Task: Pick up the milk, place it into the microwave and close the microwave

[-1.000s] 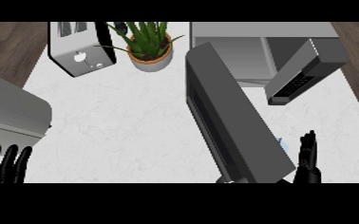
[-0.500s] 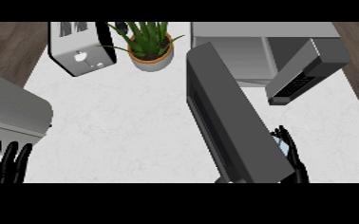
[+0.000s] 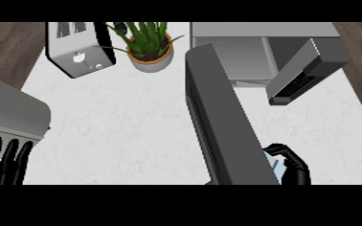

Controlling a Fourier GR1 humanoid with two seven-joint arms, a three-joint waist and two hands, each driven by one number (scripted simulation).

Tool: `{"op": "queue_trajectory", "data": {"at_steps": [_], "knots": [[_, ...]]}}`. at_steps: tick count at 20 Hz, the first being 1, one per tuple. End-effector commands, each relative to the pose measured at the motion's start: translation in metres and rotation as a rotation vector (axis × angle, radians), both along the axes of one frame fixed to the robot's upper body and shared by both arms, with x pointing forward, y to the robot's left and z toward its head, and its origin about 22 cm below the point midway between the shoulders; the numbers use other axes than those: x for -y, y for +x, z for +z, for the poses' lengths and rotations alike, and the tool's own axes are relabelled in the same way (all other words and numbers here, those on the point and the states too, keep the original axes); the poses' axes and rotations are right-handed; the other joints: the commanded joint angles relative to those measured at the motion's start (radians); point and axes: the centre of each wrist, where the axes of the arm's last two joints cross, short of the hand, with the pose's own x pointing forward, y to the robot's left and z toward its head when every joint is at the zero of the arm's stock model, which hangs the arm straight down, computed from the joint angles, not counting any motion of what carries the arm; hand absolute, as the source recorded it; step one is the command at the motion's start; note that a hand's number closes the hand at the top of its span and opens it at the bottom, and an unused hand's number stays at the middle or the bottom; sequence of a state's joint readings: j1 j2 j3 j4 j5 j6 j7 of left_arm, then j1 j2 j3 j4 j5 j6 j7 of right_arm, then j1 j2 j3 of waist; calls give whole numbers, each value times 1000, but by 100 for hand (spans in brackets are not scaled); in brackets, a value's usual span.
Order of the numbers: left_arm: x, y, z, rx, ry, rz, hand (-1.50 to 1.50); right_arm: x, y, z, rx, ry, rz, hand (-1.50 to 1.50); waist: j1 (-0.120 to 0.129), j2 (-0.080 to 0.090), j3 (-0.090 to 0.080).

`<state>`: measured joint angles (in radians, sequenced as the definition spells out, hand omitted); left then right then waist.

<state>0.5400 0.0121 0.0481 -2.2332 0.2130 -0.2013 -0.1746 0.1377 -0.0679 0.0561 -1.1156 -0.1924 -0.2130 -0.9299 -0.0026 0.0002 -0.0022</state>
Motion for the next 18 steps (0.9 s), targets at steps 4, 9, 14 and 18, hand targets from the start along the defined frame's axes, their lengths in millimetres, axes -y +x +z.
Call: {"op": "queue_trajectory", "data": {"at_steps": [4, 9, 14, 18], "knots": [[3, -3, -3, -1, -6, -20, -150, 17, 56, 31, 93, 30, 127, 150, 15, 0, 3], [2, -1, -3, 2, -7, -44, -150, 96, 100, 69, 98, -2, 392, 150, 40, 6, 5], [-1, -5, 8, 13, -32, -49, -150, 96, 115, 56, 105, 101, 498, 150, 24, 3, 4], [-17, -16, -11, -12, -26, -15, -150, 64, 133, 87, 114, 71, 575, 150, 12, -3, 1]]}}
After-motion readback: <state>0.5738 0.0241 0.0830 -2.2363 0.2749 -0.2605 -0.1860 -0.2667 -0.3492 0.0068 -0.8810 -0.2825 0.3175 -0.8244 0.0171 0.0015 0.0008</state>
